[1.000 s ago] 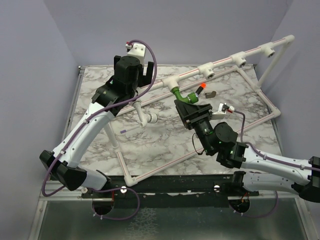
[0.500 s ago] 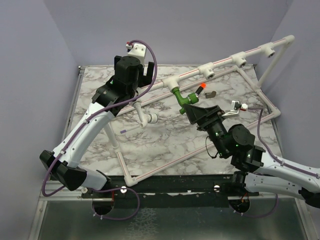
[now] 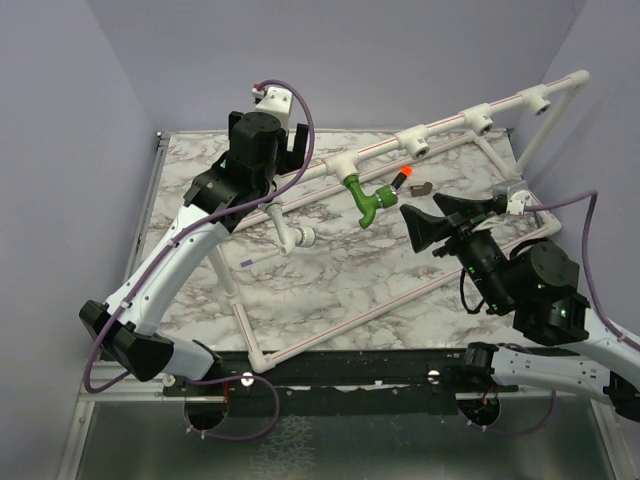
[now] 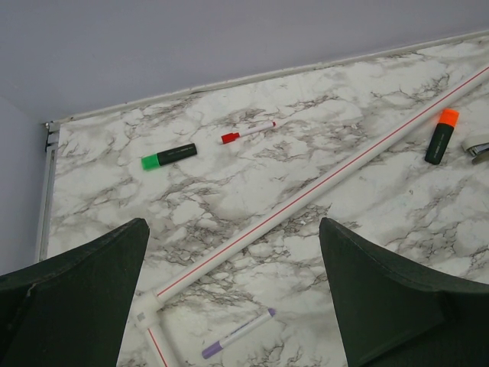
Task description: Install the water faucets
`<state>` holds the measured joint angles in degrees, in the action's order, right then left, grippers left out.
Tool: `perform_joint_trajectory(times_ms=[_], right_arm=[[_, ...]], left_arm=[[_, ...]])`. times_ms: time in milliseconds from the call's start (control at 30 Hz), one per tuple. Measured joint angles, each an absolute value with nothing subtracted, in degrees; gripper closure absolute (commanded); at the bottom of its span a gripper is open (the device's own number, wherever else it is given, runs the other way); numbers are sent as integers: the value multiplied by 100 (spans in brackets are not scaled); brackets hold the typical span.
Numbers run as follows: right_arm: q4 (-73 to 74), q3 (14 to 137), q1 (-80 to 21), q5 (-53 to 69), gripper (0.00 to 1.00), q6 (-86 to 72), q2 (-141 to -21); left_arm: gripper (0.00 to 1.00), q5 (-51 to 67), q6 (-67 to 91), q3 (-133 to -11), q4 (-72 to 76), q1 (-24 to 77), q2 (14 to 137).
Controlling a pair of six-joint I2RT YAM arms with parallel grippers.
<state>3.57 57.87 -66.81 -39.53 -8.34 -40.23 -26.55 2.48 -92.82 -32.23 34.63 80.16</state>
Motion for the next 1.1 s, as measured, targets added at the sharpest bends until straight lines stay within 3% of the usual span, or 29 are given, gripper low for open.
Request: perform_joint_trajectory(times_ms=[567,1100], right_arm=[[2021,6659,-6681,-2512,16,5734,-4501],[1105,5975,-6681,-2364,16,7662,-5212]], left_arm=[[4,-2668,233,-9282,-3223,3463,8016],[4,-2718,226,-9275,-3221,3463,8016]])
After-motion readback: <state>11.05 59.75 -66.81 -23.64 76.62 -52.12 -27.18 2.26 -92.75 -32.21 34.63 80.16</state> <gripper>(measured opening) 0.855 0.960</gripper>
